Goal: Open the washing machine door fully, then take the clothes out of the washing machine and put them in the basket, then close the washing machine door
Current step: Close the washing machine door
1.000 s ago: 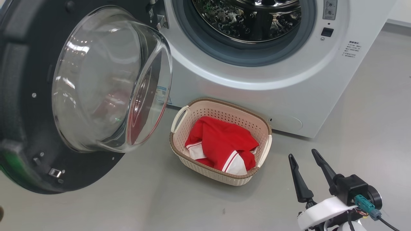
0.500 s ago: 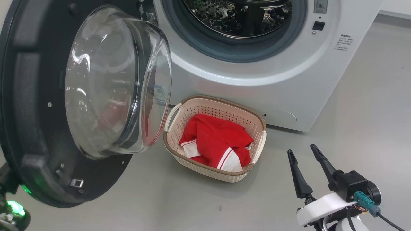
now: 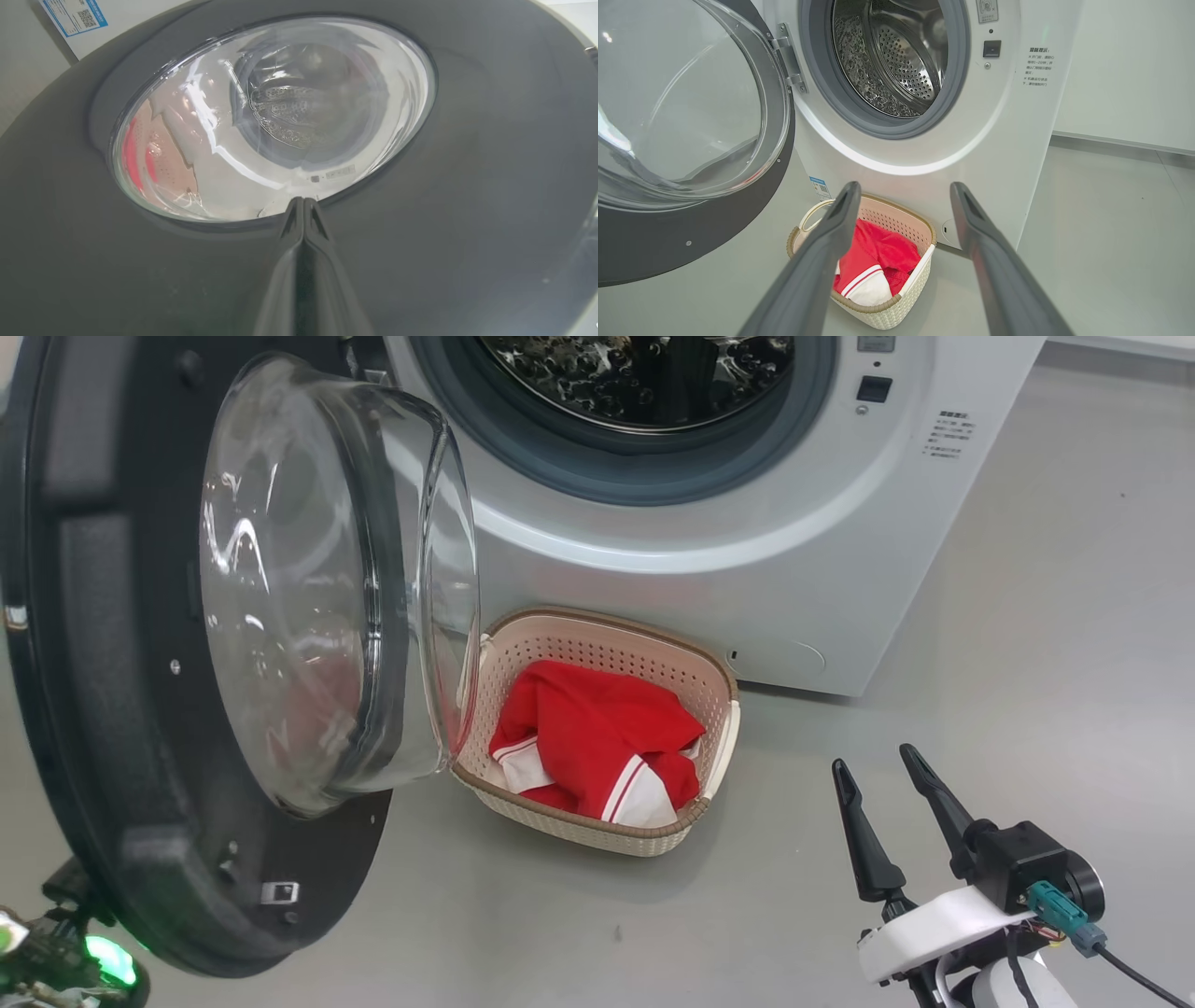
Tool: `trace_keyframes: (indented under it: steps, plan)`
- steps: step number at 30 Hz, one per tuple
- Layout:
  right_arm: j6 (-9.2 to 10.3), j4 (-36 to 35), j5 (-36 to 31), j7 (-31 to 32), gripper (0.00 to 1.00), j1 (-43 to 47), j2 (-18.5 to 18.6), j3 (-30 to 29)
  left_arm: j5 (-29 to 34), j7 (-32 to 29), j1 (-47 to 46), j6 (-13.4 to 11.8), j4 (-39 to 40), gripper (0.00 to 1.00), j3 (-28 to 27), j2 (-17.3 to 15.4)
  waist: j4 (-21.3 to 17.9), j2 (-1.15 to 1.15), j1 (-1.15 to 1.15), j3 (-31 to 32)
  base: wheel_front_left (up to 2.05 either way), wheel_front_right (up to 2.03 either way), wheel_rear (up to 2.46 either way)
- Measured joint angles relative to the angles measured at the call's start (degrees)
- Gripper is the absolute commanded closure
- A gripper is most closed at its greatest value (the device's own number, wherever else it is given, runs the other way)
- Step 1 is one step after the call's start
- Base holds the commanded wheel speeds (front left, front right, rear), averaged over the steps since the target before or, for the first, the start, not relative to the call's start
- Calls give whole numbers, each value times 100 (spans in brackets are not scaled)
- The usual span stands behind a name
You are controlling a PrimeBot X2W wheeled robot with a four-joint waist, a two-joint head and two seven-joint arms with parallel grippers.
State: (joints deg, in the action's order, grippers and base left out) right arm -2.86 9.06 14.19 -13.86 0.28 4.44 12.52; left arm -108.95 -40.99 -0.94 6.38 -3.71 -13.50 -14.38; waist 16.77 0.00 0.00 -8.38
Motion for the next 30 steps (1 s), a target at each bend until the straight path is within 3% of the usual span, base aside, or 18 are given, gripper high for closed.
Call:
trace_keyframes:
  steps: [14,30]
  plan:
    - [-1,13,33,-5,0,-152,-41,66,-31,-352,212,15,853,100,330,274,-471,0,0,-135,0,0,0]
    - [-10,147,92,-8,0,-279,-90,235,-19,-320,265,49,1139,100,465,664,-1395,0,0,-294,0,0,0]
